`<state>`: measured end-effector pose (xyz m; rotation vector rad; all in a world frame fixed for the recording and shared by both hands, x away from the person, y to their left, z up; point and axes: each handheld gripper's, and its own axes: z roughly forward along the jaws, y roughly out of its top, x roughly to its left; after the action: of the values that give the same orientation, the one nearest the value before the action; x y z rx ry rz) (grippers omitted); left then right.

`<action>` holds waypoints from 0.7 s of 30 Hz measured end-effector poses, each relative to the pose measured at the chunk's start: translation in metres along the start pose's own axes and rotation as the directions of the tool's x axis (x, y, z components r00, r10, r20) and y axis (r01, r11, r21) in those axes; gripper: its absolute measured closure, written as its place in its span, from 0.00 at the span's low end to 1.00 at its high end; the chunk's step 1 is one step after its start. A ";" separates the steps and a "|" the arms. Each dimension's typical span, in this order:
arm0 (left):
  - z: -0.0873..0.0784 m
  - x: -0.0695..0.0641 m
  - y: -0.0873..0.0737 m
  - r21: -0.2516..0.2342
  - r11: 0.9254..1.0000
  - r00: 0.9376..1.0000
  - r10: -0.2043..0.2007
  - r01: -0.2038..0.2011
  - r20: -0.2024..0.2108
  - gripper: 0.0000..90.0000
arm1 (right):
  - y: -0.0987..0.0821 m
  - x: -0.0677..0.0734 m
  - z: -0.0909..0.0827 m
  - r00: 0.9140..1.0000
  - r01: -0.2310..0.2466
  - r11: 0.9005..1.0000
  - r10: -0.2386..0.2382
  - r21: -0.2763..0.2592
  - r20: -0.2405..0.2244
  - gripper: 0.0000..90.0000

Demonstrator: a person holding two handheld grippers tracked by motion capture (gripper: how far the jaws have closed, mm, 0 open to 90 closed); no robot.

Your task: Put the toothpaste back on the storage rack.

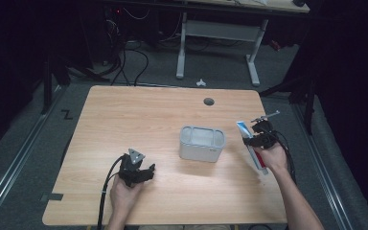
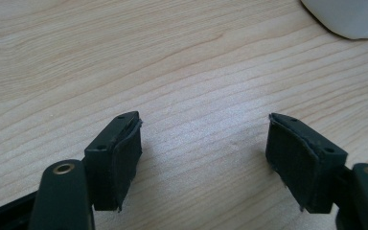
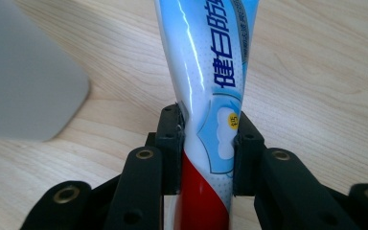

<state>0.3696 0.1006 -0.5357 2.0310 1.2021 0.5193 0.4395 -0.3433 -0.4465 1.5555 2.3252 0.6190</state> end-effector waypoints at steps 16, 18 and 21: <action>0.000 0.000 0.000 0.002 1.000 1.000 0.000 0.000 0.001 0.32 | -0.011 0.003 -0.027 0.999 0.005 0.992 -0.010 -0.124 -0.041 0.79; 0.000 0.000 0.000 0.000 1.000 1.000 0.000 0.000 0.000 0.32 | -0.012 0.004 -0.028 0.999 0.006 0.991 -0.013 -0.130 -0.048 0.79; 0.000 0.000 0.000 0.000 1.000 1.000 -0.001 0.001 0.000 0.32 | -0.014 0.007 -0.029 0.999 0.016 0.990 -0.023 -0.143 -0.048 0.79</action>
<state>0.3696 0.1007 -0.5357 2.0304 1.2026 0.5191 0.4121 -0.3468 -0.4278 1.4680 2.2728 0.8089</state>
